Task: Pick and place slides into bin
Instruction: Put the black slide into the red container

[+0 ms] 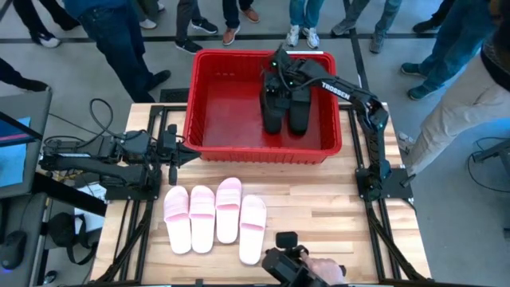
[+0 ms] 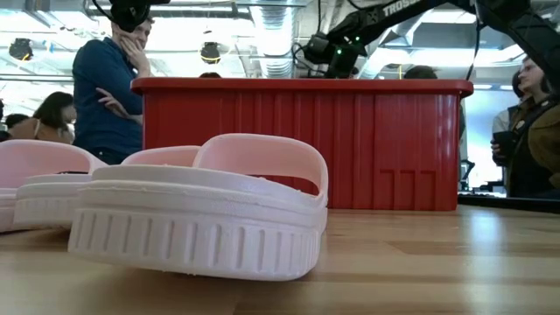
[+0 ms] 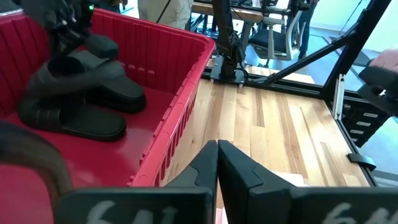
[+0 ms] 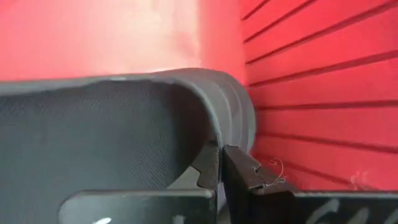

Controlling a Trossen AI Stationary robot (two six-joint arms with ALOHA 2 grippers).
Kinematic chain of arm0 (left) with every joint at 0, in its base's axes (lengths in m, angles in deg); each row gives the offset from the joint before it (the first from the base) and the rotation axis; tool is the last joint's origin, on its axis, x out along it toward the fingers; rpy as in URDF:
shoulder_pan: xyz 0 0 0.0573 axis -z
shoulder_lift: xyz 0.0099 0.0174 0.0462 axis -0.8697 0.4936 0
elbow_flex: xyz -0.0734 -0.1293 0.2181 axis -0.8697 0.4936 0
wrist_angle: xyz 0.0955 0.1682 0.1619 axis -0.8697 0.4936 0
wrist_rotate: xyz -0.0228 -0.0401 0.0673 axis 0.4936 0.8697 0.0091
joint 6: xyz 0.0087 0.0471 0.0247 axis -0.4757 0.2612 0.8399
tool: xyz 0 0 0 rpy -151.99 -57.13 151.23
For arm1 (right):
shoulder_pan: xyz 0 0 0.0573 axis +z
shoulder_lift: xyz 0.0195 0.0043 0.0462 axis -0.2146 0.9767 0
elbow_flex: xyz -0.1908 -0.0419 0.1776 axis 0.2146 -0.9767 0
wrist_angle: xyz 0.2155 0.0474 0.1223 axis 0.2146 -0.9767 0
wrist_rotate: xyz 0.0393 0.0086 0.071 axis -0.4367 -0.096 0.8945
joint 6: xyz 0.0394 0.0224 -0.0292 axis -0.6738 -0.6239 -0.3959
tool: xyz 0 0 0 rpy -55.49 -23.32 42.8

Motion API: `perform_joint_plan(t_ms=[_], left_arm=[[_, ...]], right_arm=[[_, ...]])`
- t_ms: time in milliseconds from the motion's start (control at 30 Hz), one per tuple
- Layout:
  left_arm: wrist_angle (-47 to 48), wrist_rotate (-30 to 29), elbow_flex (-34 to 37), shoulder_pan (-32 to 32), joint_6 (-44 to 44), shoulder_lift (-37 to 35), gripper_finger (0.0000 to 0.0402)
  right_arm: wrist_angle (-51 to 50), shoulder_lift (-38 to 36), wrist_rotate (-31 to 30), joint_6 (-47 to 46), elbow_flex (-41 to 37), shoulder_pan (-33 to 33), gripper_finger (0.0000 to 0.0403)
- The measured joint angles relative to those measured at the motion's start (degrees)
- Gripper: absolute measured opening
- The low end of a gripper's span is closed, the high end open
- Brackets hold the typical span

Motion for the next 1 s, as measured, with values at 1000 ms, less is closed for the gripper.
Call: perform_joint_plan(t_ms=[1000], left_arm=[[0.62, -0.30, 0.00, -0.02, -1.40, 0.00, 0.0000]], right_arm=[[-1.87, 3.90, -0.49, -3.62, 0.02, -0.30, 0.0014]])
